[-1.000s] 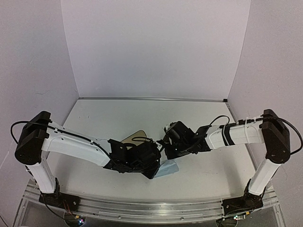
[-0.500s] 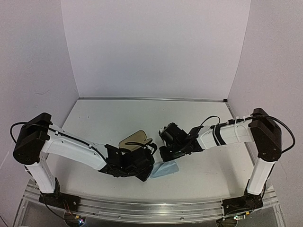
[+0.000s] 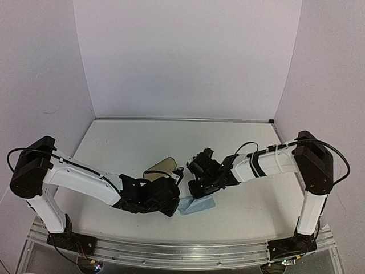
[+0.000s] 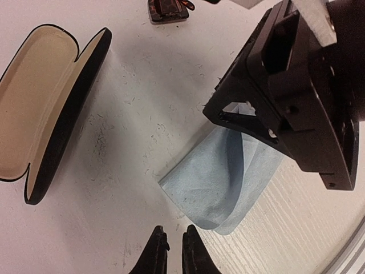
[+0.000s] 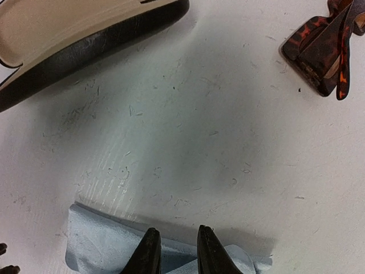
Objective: Organize the sunglasses
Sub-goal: Fold the glasses cleaning cloth at the center of the board.
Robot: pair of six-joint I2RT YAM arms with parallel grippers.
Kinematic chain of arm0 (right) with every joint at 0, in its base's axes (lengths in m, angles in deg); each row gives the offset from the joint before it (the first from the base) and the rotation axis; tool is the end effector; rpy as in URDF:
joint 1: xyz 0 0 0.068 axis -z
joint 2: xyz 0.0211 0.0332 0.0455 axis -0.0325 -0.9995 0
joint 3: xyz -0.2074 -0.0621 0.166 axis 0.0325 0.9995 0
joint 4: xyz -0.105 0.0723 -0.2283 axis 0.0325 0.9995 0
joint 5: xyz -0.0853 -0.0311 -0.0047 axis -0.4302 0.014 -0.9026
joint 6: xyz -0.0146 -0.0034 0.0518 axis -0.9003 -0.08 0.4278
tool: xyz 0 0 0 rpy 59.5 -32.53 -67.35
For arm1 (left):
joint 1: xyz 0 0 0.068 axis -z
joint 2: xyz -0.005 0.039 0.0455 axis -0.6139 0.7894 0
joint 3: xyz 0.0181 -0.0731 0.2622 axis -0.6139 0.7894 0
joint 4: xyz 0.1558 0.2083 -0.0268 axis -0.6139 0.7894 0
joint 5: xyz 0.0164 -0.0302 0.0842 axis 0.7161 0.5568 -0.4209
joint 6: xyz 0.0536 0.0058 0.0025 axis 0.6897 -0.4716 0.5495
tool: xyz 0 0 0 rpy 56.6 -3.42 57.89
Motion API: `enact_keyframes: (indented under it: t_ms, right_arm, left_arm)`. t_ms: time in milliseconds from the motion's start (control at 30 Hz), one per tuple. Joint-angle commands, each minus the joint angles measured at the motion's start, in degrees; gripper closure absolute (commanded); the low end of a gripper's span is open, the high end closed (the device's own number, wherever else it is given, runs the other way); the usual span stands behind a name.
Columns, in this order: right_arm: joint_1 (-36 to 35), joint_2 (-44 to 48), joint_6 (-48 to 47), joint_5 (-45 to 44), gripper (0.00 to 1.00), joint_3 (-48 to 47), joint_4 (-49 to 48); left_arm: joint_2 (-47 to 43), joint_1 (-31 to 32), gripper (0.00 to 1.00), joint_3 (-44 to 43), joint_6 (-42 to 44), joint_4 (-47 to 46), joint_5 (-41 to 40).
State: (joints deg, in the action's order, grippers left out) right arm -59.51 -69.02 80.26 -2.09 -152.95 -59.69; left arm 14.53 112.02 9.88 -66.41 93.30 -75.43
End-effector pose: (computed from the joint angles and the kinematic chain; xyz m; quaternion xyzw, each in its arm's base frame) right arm 0.2016 0.3087 0.1374 -0.2160 0.9432 0.1164 0.2240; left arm 0.1056 -0.3218 0.1620 0.2745 0.8894 -0.1394 0.3378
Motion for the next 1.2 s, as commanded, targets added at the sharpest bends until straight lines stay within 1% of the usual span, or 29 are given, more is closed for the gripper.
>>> enact_keyframes:
  t_ms: [0, 533, 767, 1000, 1167]
  right_arm:
    - [-1.1, -0.6, 0.2, -0.3, 0.76, -0.8, 0.0]
    - [-1.5, 2.9, 1.7, -1.9, 0.76, 4.1, -0.8]
    - [-1.6, 4.1, 1.9, -2.6, 0.76, 4.7, -0.8]
    - [-1.7, 5.6, 2.2, -2.8, 0.76, 5.3, -0.7]
    - [-1.8, 5.6, 2.2, -2.6, 0.76, 5.3, -0.8]
  left_arm:
    - [-4.0, -0.5, 0.90, 0.8, -1.2, -3.1, -1.4]
    - [-3.4, -0.7, 0.90, 1.7, -1.8, -4.2, -0.1]
    - [-2.3, -0.6, 0.90, 1.1, -1.7, -4.5, 1.2]
    - [0.0, -0.7, 0.90, -0.1, 0.4, -6.9, 4.4]
    - [1.6, -1.3, 0.90, 0.0, 2.4, -10.5, 8.2]
